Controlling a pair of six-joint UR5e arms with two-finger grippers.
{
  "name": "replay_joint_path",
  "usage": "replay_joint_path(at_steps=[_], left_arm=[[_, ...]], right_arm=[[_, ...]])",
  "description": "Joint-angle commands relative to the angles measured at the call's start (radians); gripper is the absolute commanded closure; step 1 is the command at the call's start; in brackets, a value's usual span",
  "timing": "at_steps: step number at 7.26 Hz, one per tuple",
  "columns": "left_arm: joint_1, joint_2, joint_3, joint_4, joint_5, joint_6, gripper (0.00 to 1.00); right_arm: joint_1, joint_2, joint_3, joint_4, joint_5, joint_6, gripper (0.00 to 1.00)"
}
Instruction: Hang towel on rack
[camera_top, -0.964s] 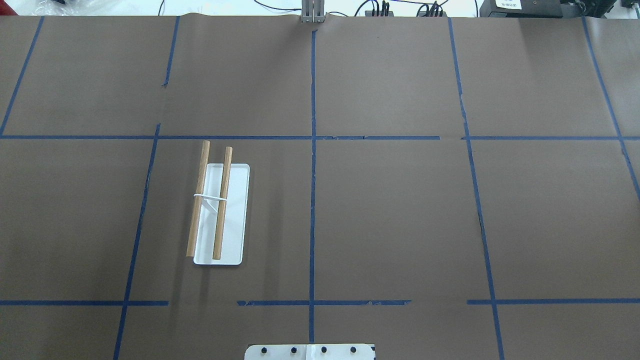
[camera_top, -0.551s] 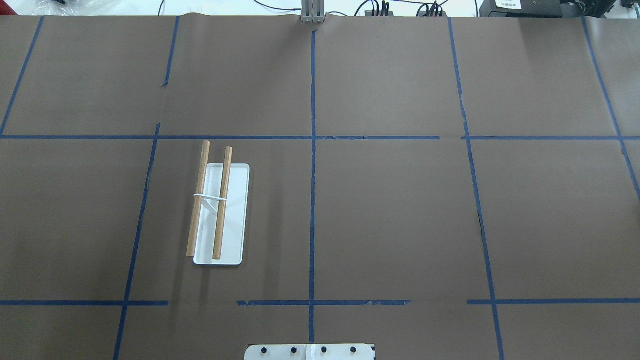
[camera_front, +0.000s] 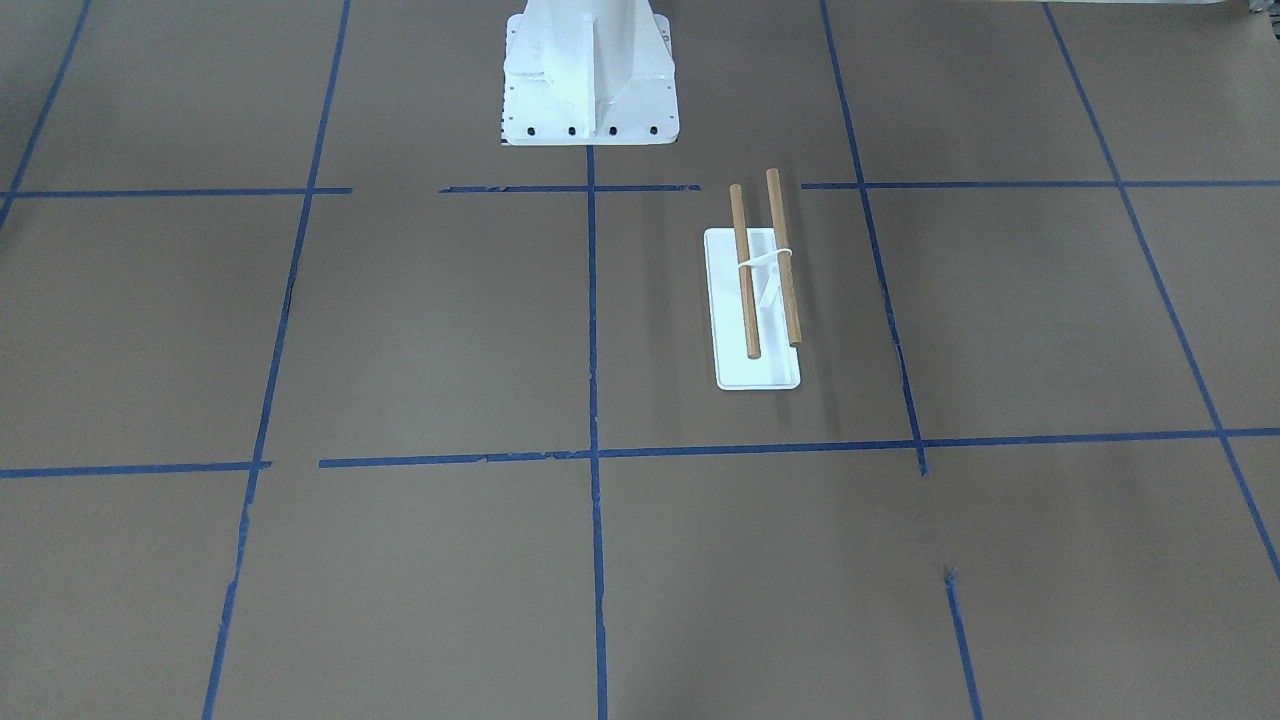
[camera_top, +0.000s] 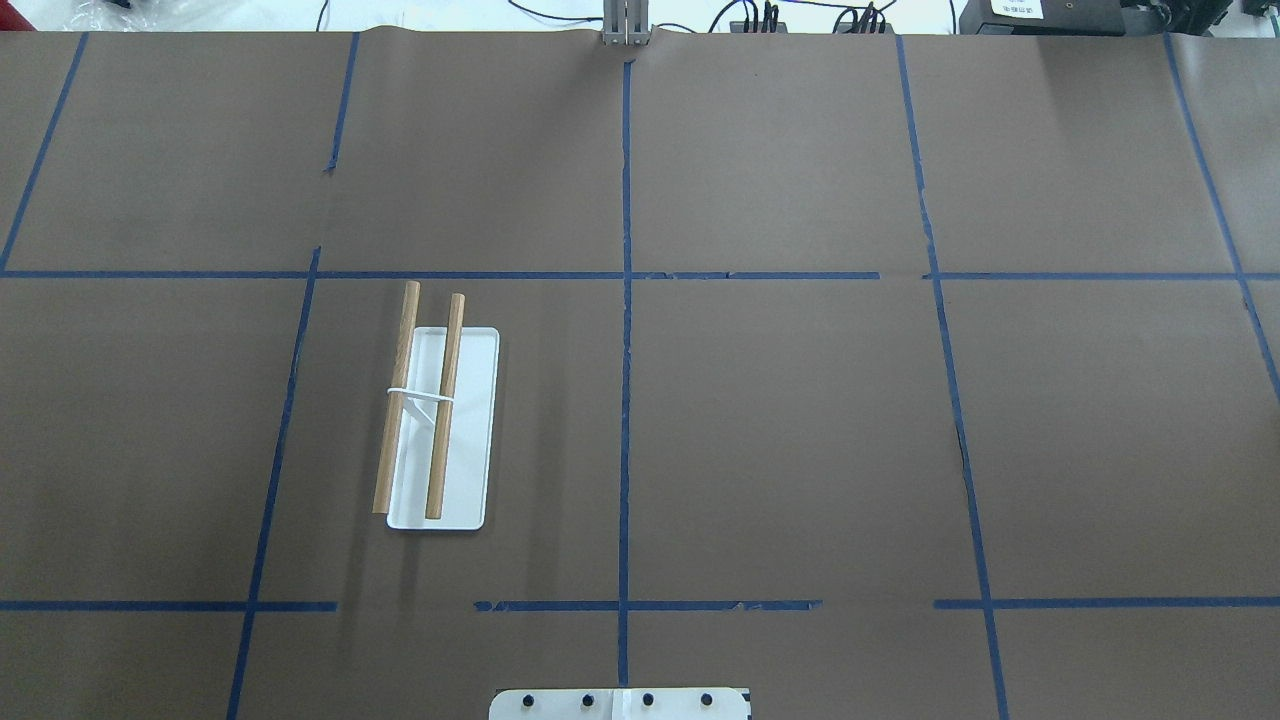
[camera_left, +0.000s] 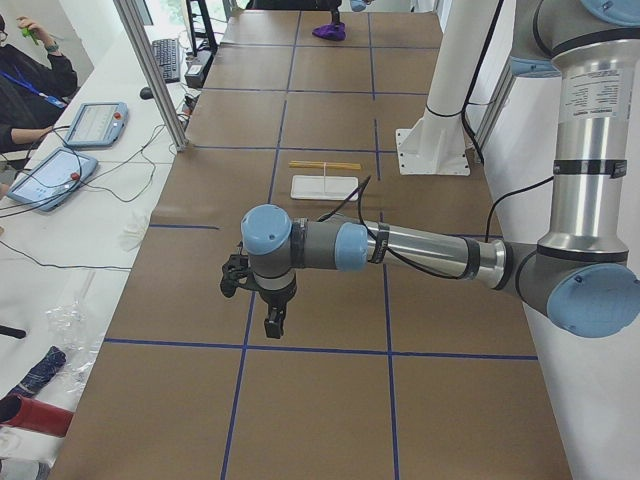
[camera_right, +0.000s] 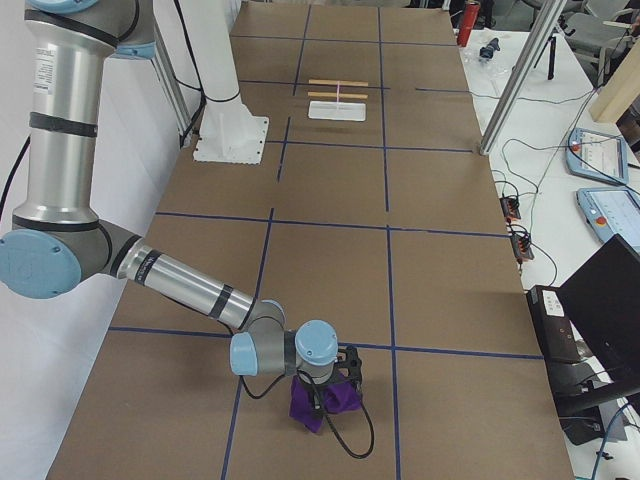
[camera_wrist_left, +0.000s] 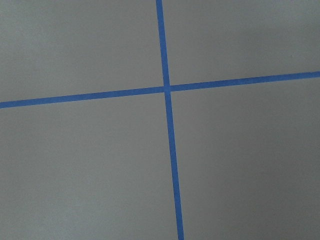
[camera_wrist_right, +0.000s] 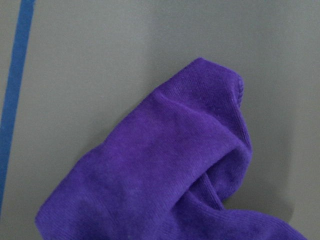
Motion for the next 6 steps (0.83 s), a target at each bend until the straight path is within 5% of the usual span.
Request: replay_joint_path(at_steps=[1, 2, 3, 6], left_arm=[[-0.001, -0.001, -0.003, 0.000, 0.000, 0.000, 0.00], [-0.002, -0.002, -0.003, 0.000, 0.000, 0.000, 0.00], [-0.008, -0.004, -0.003, -0.002, 0.000, 0.000, 0.00], [-0.024, -0.016, -0.003, -0.003, 0.003, -0.002, 0.00]], right_arm=[[-0.015, 0.002, -0.004, -0.001, 0.000, 0.005, 0.16], [-0.016, 0.002, -0.004, 0.001, 0.002, -0.005, 0.64], [-0.018, 0.002, -0.004, 0.013, 0.002, -0.021, 1.00], [-0.016, 0.001, -0.010, 0.042, 0.002, -0.029, 1.00]])
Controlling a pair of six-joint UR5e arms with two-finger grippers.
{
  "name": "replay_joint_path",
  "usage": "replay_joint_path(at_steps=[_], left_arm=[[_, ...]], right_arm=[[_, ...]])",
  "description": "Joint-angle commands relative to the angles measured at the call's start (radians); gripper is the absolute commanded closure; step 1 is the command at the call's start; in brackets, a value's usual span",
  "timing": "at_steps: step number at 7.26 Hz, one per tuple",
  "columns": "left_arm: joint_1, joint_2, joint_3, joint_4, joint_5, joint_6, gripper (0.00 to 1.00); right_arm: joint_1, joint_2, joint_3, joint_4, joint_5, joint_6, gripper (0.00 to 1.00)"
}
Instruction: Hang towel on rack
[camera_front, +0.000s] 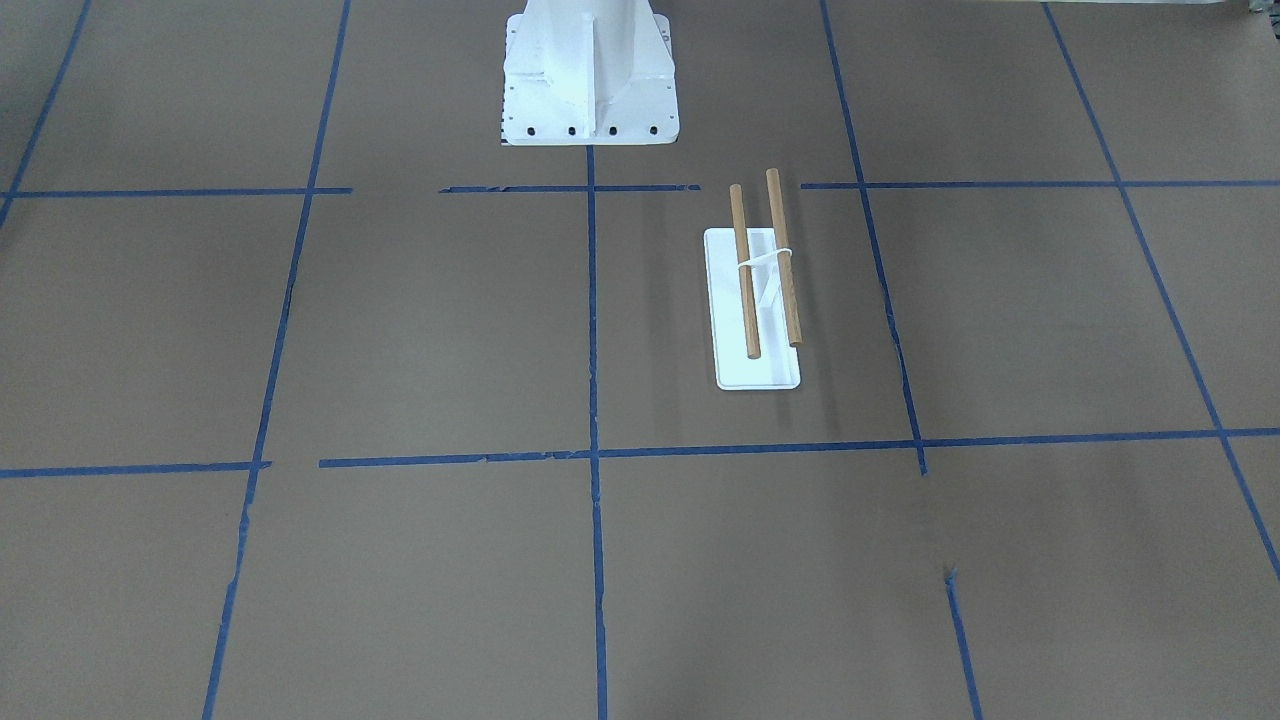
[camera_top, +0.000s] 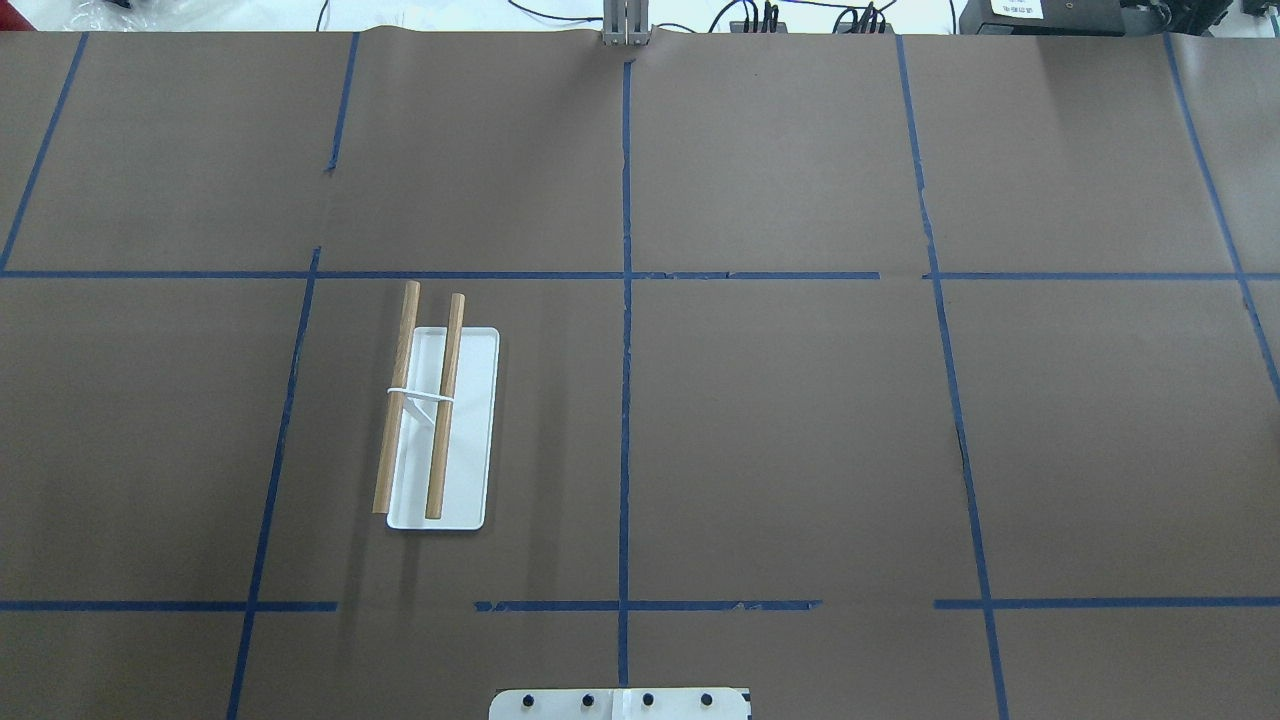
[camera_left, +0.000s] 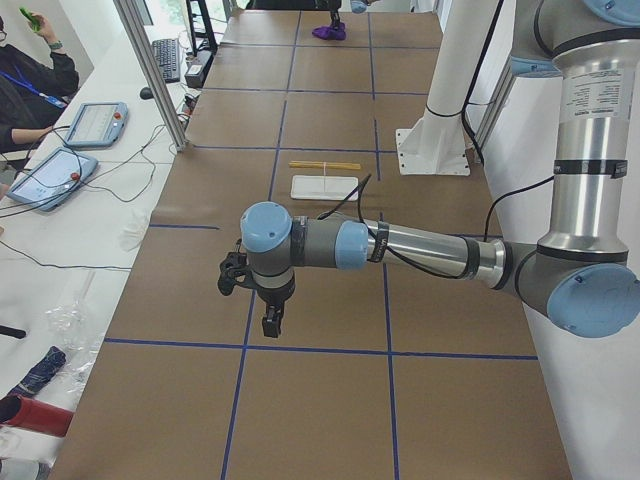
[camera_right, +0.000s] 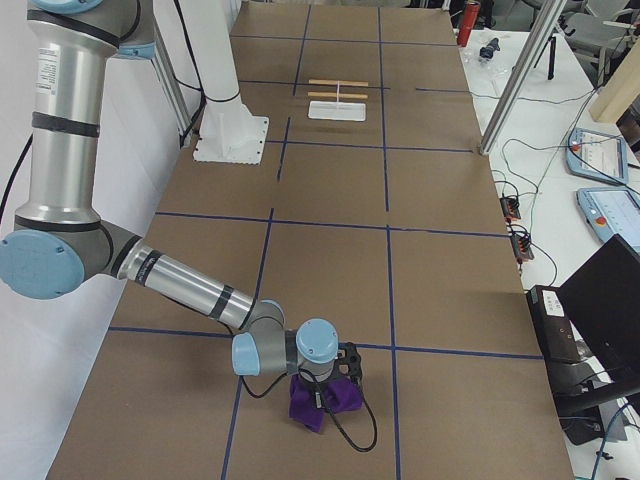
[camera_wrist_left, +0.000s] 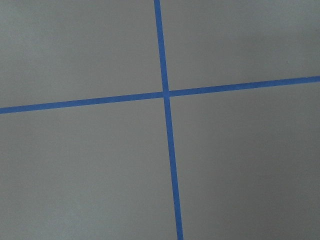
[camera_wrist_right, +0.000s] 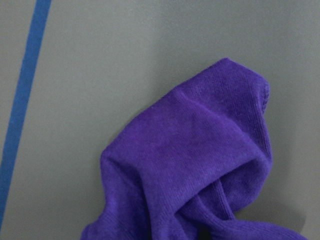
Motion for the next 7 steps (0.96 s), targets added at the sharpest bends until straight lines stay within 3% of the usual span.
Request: replay_joint_path(at_steps=[1, 3, 4, 7], left_arm=[[-0.005, -0.009, -0.002, -0.001, 0.002, -0.001, 0.00], [-0.005, -0.009, -0.015, 0.001, 0.002, -0.004, 0.00], [-0.005, -0.010, -0.015, 0.001, 0.000, -0.004, 0.00], [-0.004, -0.025, -0.025, -0.059, -0.001, -0.002, 0.00]], right_arm=[[0.001, 0.000, -0.002, 0.007, 0.000, -0.002, 1.00], [0.004, -0.002, 0.020, 0.009, 0.017, -0.001, 1.00], [0.060, 0.000, 0.070, 0.004, 0.052, -0.001, 1.00], [0.163, 0.012, 0.306, -0.057, 0.086, 0.001, 1.00]])
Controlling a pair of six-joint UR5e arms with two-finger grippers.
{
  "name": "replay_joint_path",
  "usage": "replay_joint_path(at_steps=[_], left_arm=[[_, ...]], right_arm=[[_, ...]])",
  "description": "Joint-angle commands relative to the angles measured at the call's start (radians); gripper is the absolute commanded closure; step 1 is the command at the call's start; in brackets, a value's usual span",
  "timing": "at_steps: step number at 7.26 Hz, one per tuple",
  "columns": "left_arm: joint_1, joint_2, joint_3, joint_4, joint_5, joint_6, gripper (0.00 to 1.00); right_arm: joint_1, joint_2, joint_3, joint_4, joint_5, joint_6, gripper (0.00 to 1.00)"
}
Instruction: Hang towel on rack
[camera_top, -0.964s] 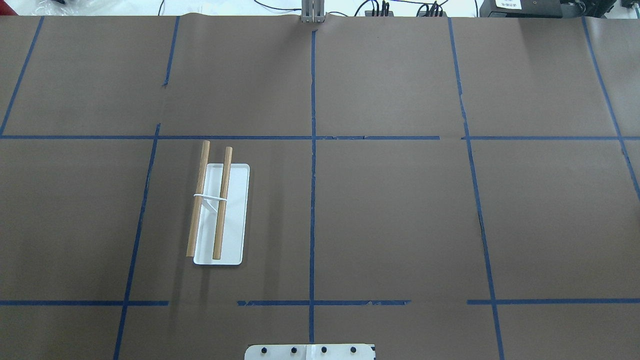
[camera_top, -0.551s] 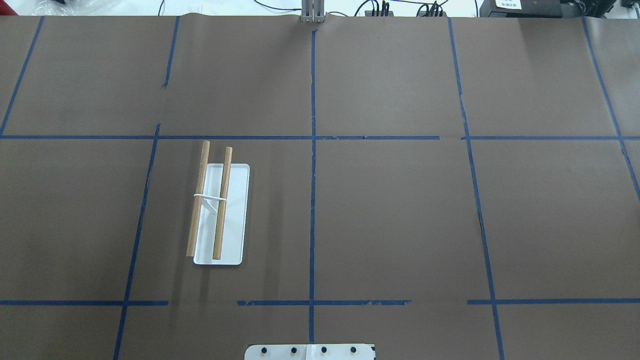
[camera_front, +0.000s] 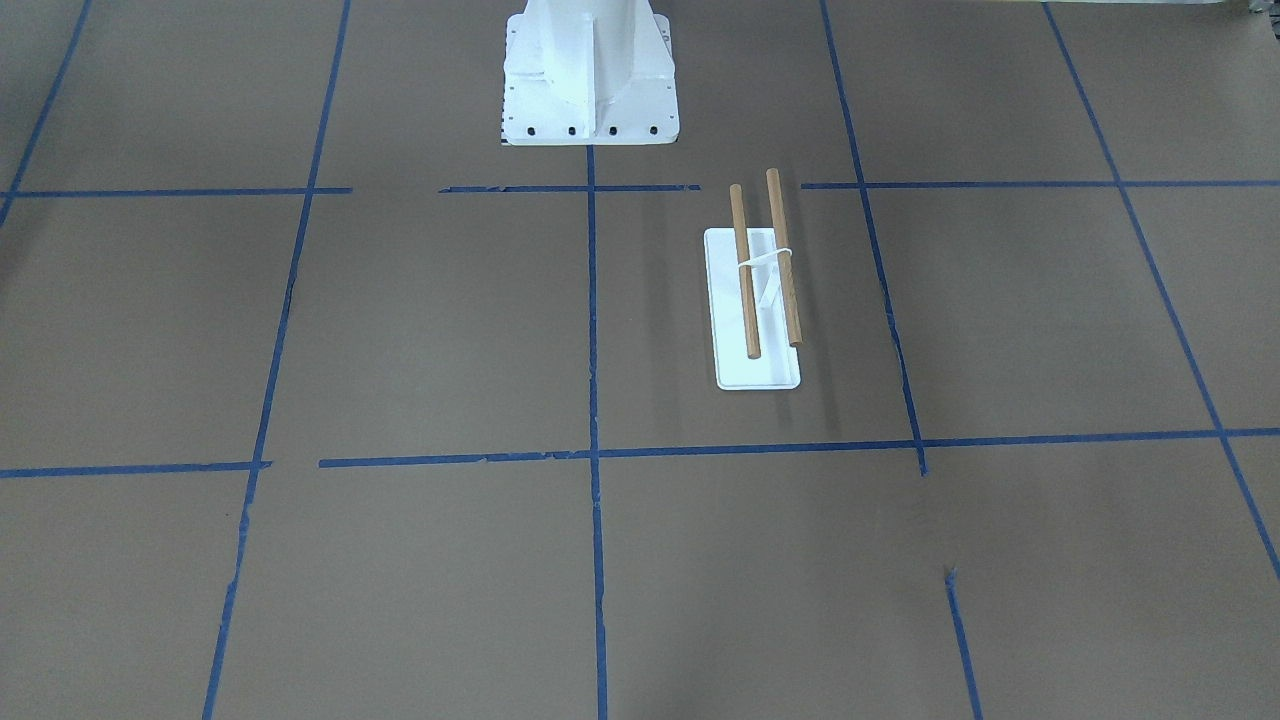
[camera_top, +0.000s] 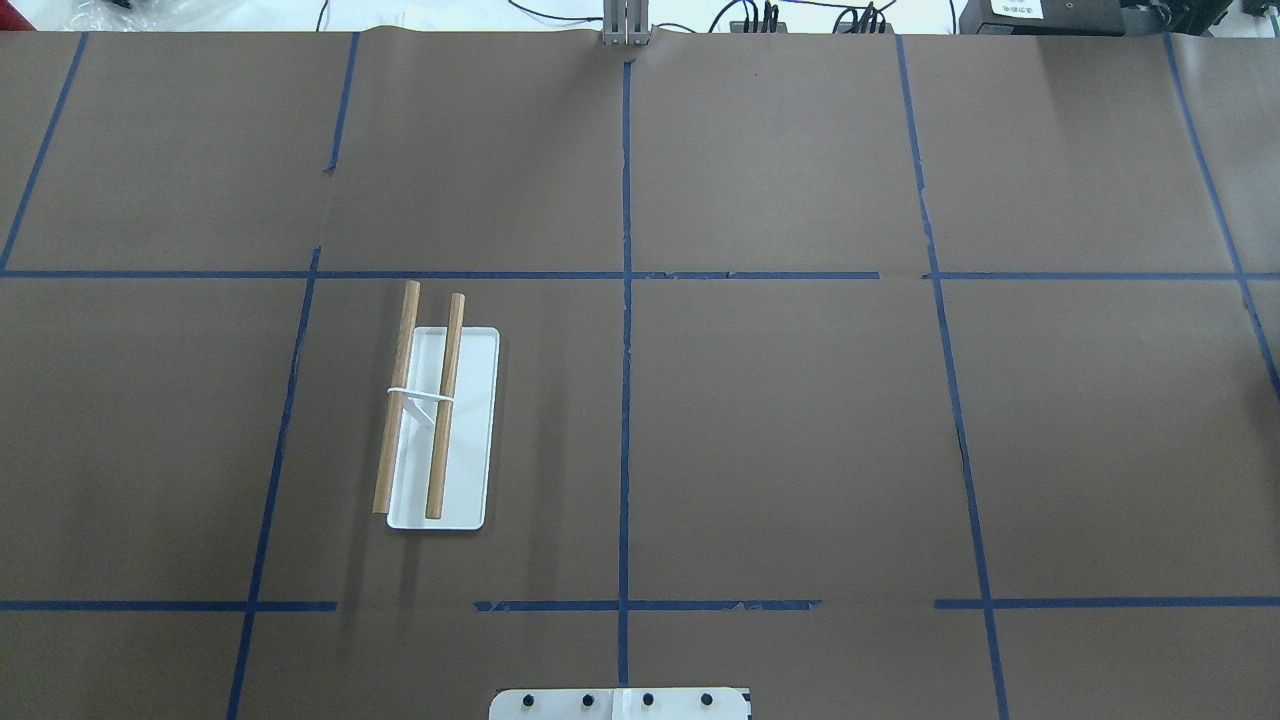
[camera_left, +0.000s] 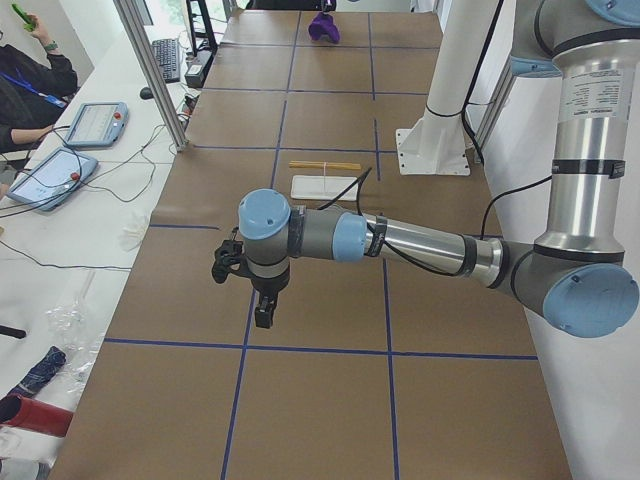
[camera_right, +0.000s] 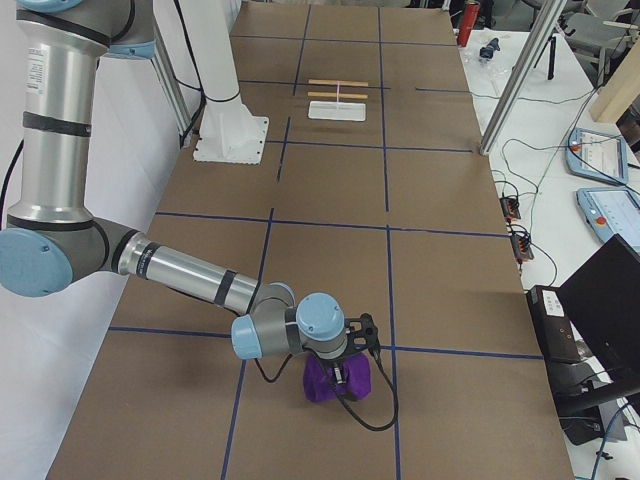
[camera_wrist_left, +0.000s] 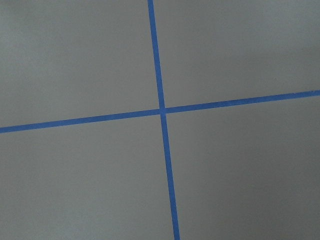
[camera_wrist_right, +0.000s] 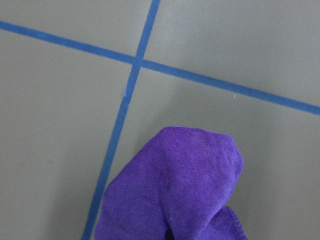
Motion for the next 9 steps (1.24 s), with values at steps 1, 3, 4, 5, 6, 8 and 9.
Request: replay_joint_path(at_steps=[1, 3, 4, 5, 6, 8, 9], left_arm=[[0.001, -0.007, -0.005, -0.085, 0.001, -0.003, 0.00], [0.001, -0.006, 0.008, -0.253, 0.003, -0.059, 0.00], [0.002, -0.007, 0.007, -0.317, 0.001, -0.140, 0.00], [0.014, -0.015, 0.008, -0.404, -0.002, -0.243, 0.00], [0.051, -0.015, 0.010, -0.560, -0.035, -0.350, 0.00], [0.160, -0.036, 0.065, -0.896, -0.039, -0.676, 0.00], [0.210, -0.067, 0.105, -1.017, -0.036, -0.840, 0.00]], right_arm=[[0.030, 0.072, 0.172, -0.126, 0.003, 0.000, 1.00], [-0.028, 0.234, 0.283, -0.307, 0.009, 0.019, 1.00], [-0.086, 0.306, 0.305, -0.342, 0.030, 0.029, 1.00], [-0.184, 0.392, 0.334, -0.346, 0.034, 0.140, 1.00], [-0.277, 0.460, 0.352, -0.337, 0.014, 0.284, 1.00], [-0.419, 0.534, 0.424, -0.335, -0.061, 0.405, 1.00], [-0.491, 0.552, 0.478, -0.335, -0.112, 0.460, 1.00]])
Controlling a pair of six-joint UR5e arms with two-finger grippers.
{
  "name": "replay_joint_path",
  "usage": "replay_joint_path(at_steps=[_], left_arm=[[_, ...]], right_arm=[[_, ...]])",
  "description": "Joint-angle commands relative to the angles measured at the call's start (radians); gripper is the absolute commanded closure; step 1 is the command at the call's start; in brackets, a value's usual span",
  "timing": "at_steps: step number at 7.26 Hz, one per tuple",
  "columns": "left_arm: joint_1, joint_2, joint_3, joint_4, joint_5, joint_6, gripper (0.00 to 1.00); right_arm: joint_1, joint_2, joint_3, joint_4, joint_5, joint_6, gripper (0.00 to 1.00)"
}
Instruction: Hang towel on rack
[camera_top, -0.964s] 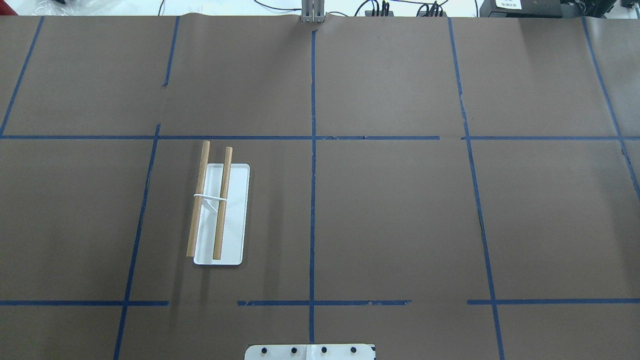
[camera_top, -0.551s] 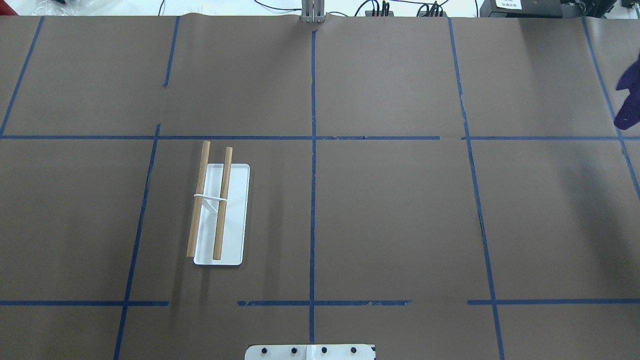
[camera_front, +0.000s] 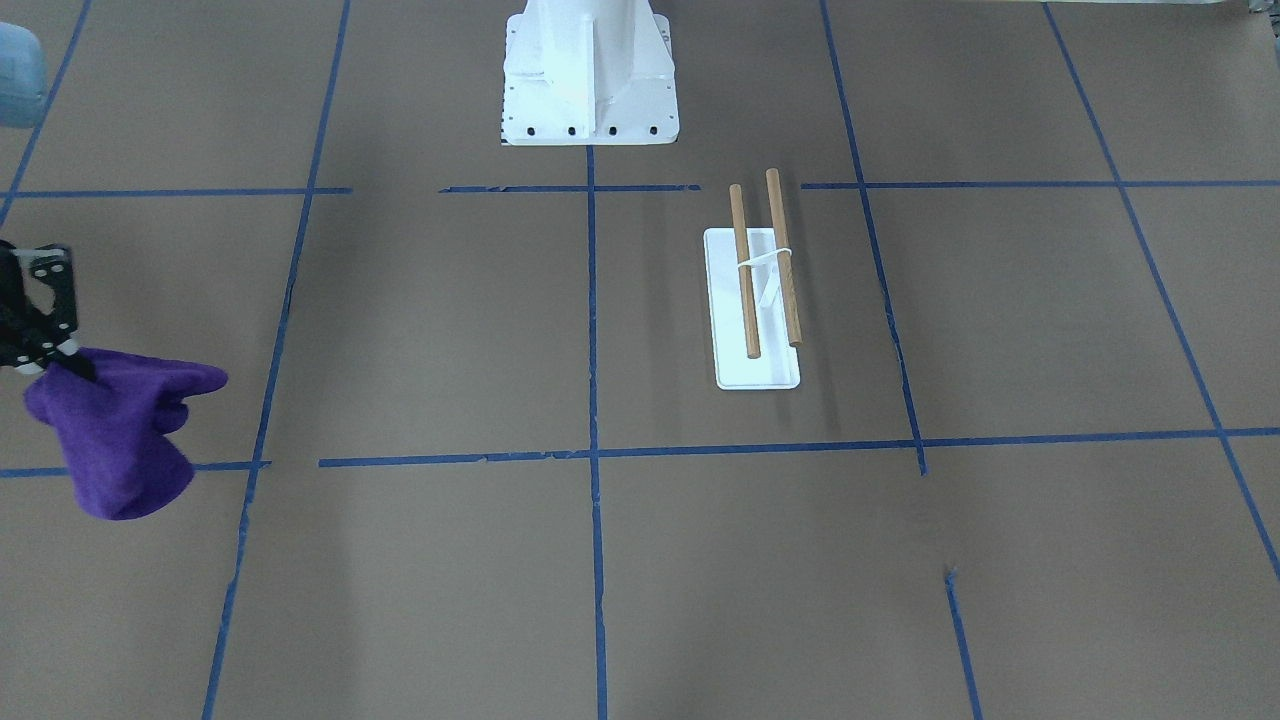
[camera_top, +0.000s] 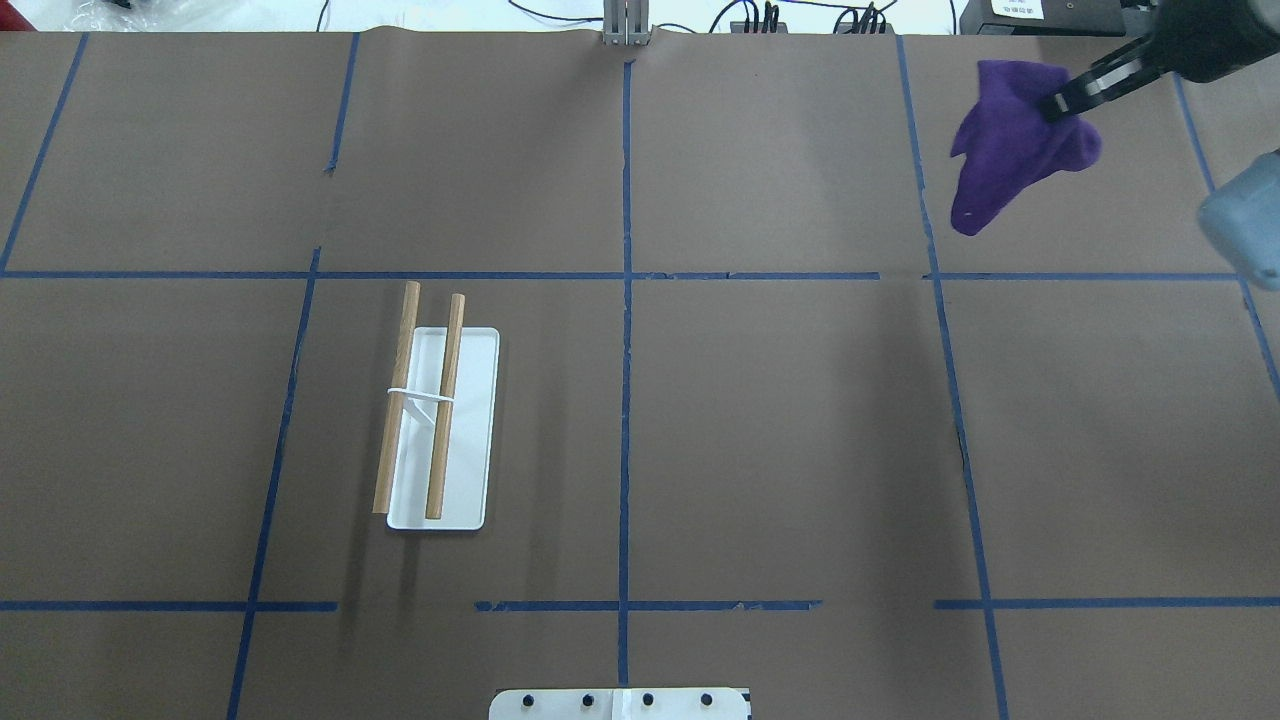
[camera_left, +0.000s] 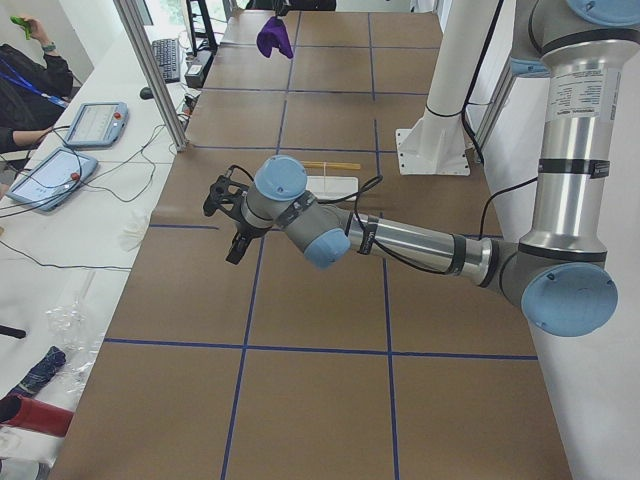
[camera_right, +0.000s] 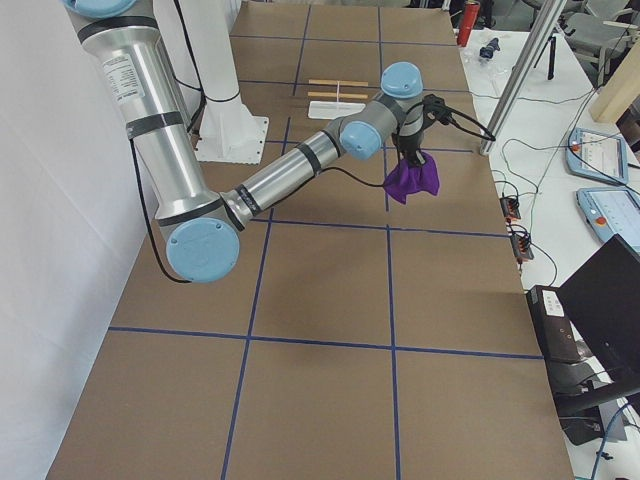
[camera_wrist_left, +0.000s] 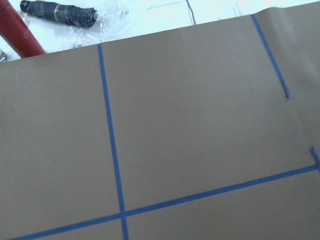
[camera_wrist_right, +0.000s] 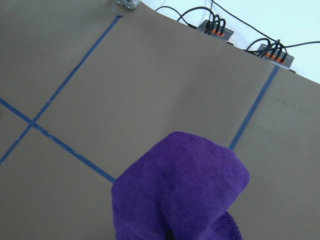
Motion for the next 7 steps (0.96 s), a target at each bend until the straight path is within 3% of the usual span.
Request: replay_joint_path(at_steps=[1, 2, 3, 6, 7], left_arm=[[0.105, -0.070, 0.056, -0.242, 0.003, -0.338, 0.00], [0.134, -0.136, 0.056, -0.255, 0.001, -0.465, 0.00], [0.160, -0.191, 0.057, -0.256, 0.003, -0.562, 0.00], [0.356, -0.339, 0.061, -0.331, 0.016, -0.853, 0.00], [0.430, -0.366, 0.058, -0.375, 0.141, -0.929, 0.00]], right_arm=[[-0.195, 0.049, 0.116, 0.001, -0.165, 0.135, 1.00], [-0.308, 0.069, 0.156, 0.001, -0.312, 0.150, 1.00], [-0.376, 0.084, 0.172, 0.001, -0.383, 0.151, 1.00], [-0.467, 0.141, 0.178, 0.002, -0.448, 0.154, 1.00], [-0.507, 0.147, 0.202, 0.002, -0.508, 0.188, 1.00]])
